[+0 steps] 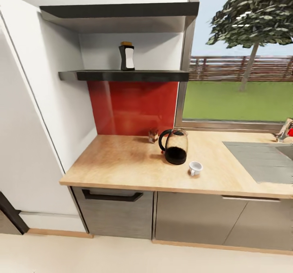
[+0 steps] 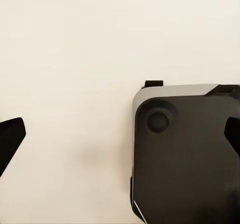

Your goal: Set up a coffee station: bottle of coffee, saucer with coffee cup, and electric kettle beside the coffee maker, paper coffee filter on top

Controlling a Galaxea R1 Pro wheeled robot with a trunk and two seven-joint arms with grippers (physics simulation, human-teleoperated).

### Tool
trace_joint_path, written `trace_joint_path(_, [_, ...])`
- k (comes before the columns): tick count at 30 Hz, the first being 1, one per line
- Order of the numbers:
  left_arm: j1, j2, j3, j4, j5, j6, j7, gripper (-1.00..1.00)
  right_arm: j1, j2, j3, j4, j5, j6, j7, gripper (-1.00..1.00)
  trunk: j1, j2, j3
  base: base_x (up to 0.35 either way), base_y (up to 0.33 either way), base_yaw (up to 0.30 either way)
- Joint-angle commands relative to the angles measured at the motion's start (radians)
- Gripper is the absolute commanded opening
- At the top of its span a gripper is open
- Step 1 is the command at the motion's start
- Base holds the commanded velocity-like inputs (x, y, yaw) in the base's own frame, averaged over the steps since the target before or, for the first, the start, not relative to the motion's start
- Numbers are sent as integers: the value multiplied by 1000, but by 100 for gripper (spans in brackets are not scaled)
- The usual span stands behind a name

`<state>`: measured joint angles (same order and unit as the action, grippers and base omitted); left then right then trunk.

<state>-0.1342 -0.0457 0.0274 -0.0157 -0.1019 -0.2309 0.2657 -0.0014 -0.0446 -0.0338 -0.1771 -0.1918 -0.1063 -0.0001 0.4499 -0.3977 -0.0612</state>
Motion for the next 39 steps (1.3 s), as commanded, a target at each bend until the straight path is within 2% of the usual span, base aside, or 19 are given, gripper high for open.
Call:
trace_joint_path(1, [-1, 0, 3, 1, -11, -2, 6, 100, 0, 1, -2, -1, -4, -2, -1, 100, 0, -2, -2, -286, 175, -26])
trace_joint_path(10, [-1, 1, 1, 0, -12, -1, 6, 100, 0, 3, -4, -2, -3, -3, -1, 100, 0, -2, -2, -309, 106, -6])
trace_joint_path(12, [8, 2, -1, -11, -14, -12, 6, 100, -3, 11, -3, -5, -3, -2, -3, 100, 0, -2, -2, 0, 0, 0])
trace_joint_path(17, [9, 0, 0, -9, -14, -35, 6, 100, -3, 13, -3, -4, -3, -2, -3, 100, 0, -2, -2, 0, 0, 0])
trace_joint_path(22, [3, 9, 0, -37, -16, -43, 6, 100, -3, 26, -3, -4, -4, -4, -3, 100, 0, -2, -2, 0, 0, 0])
trace_joint_path(32, [-5, 23, 4, -93, -16, -50, 10, 100, -3, 28, -3, -4, -5, -2, -3, 100, 0, -2, -2, 0, 0, 0])
trace_joint_path(39, [-11, 18, 0, -133, -17, -51, 5, 100, -3, 27, -3, -4, -5, -2, -3, 100, 0, -2, -2, 0, 0, 0])
